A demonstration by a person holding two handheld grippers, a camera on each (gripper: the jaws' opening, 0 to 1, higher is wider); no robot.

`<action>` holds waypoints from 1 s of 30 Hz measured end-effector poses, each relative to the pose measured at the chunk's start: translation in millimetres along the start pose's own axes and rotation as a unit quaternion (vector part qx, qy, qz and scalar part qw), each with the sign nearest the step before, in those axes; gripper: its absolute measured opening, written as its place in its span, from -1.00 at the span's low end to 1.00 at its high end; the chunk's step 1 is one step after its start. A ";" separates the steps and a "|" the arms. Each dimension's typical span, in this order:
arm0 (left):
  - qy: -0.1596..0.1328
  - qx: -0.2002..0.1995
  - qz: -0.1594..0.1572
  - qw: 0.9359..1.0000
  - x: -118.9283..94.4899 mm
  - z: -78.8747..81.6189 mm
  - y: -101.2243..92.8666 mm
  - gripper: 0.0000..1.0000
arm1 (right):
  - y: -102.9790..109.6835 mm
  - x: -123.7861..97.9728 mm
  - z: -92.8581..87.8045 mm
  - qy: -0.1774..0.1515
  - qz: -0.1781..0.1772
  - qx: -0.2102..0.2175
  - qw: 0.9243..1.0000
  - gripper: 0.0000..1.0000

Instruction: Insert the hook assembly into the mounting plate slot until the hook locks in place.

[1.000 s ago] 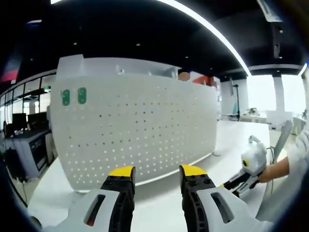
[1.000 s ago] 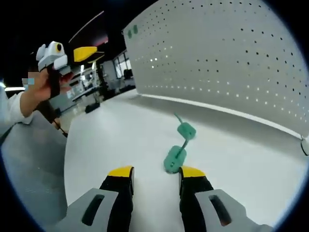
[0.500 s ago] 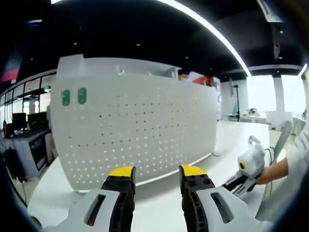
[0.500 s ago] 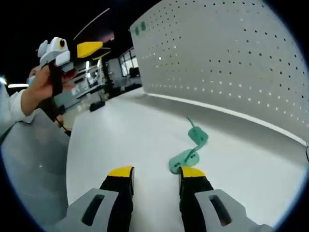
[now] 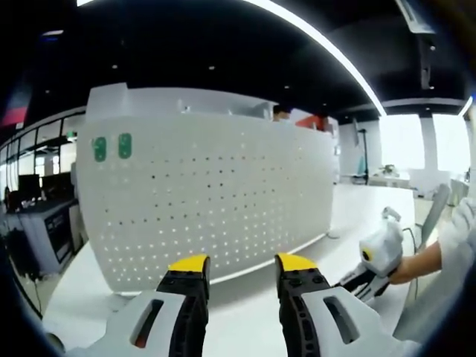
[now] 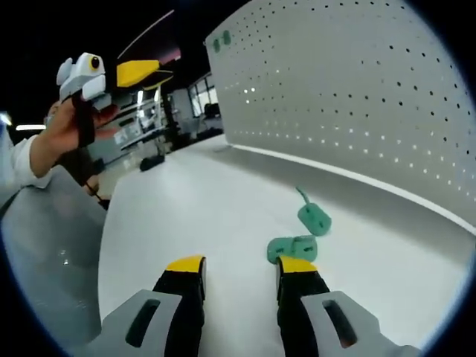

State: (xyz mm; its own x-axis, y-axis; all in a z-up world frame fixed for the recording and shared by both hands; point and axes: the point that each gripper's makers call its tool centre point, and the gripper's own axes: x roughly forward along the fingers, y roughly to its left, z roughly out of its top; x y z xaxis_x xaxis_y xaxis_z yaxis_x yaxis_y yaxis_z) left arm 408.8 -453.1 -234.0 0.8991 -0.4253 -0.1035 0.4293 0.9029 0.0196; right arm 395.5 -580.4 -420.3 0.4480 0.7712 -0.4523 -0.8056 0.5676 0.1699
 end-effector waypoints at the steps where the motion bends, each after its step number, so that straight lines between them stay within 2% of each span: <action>1: 0.000 0.000 0.000 1.000 -0.1 -0.3 0.0 -0.28 | -0.2 0.1 0.2 0.000 0.000 0.000 1.000 -0.26; 4: 0.003 0.001 -0.001 1.000 0.4 -1.8 -1.2 -0.28 | -0.6 -2.3 -0.6 0.007 -0.002 -0.009 1.000 -0.26; 8: 0.006 0.002 -0.005 1.000 1.2 -3.1 -4.0 -0.29 | -5.2 -14.5 3.4 -0.001 -0.009 -0.011 1.000 -0.26; 11: 0.006 0.001 -0.007 1.000 1.8 -3.5 -4.9 -0.30 | -20.0 -22.9 4.8 -0.003 -0.029 -0.021 0.999 -0.28; 16: 0.010 0.004 -0.011 1.000 2.0 -5.6 -8.2 -0.31 | -42.5 -23.0 5.5 -0.003 -0.048 -0.032 0.998 -0.37; 22: 0.013 0.000 -0.010 1.000 1.8 -7.5 -6.6 -0.33 | -48.7 -14.9 6.2 0.000 -0.039 -0.040 0.998 -0.39; 30: 0.013 0.002 -0.015 1.000 2.9 -8.3 -9.3 -0.34 | -47.0 -6.7 7.6 0.005 -0.020 -0.064 0.998 -0.41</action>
State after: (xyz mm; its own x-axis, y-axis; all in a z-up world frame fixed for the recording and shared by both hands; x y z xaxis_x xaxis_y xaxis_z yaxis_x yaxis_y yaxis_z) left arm 406.7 -462.2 -242.7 0.8829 -0.4510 -0.1309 0.4571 0.8892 0.0190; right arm 433.4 -610.1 -418.7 0.4771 0.7459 -0.4648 -0.8304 0.5558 0.0395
